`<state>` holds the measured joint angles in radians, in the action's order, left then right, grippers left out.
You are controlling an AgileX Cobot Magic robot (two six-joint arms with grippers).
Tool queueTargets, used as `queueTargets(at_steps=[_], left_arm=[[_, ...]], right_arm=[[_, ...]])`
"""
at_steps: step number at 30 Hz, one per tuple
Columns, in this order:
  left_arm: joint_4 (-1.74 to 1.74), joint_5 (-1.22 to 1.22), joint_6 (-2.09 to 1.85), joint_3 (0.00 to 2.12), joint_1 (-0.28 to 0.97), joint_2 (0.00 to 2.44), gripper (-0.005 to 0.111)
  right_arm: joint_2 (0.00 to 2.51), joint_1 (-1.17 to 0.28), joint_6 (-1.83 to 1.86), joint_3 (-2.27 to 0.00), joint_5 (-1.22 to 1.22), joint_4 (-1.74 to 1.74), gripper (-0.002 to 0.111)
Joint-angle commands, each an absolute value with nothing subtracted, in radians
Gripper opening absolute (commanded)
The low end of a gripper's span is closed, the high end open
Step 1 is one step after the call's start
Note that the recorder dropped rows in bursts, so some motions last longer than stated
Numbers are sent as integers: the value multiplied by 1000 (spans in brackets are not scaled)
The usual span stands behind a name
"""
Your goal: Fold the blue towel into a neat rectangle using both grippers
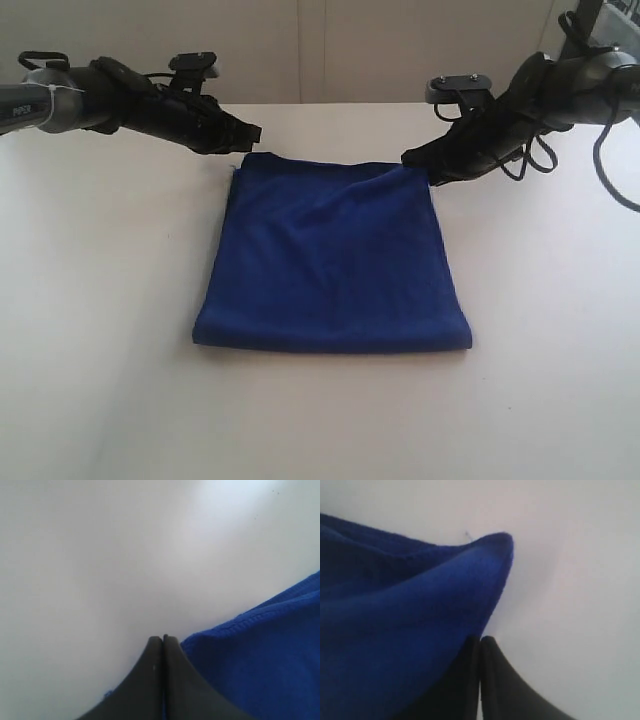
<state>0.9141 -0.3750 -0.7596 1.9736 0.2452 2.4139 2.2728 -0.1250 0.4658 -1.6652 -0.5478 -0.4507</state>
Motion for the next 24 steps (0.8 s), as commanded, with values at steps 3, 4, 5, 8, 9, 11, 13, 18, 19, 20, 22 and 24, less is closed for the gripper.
queueTargets(at_steps=[3,4,5,8,9,11,13,18,19,20,22,24], left_arm=[[955,-421,-785,1980,247,2419,0],[958,-422,-793,1980,250,2419,0],[958,-422,-802,1980,252,2419,0],[970,-421,-814,1980,255,2419,0],[971,-420,-817,1980,255,2419,0],[972,-420,-819,1980,255,2419,0],[972,-420,-819,1980,255,2419,0],[989,-411,-844,1980,269,2421,0],[994,-411,-856,1980,275,2421,0],[994,-411,-869,1980,282,2421,0],[994,-411,-888,1980,292,2421,0],[994,-408,-910,1980,293,2421,0]], right_arm=[[2244,-121,470,-1675,-619,-444,0],[2239,-121,470,-1675,-637,-447,0],[2235,-125,470,-1675,-657,-449,0],[2235,-140,493,-1675,-707,-447,0],[2238,-145,493,-1675,-715,-447,0],[2241,-155,493,-1675,-719,-447,0],[2246,-163,493,-1675,-717,-445,0],[2275,-168,493,-1675,-702,-439,0],[2282,-168,493,-1675,-697,-439,0],[2287,-168,493,-1675,-694,-434,0],[2289,-168,493,-1675,-693,-427,0],[2289,-168,493,-1675,-693,-427,0]])
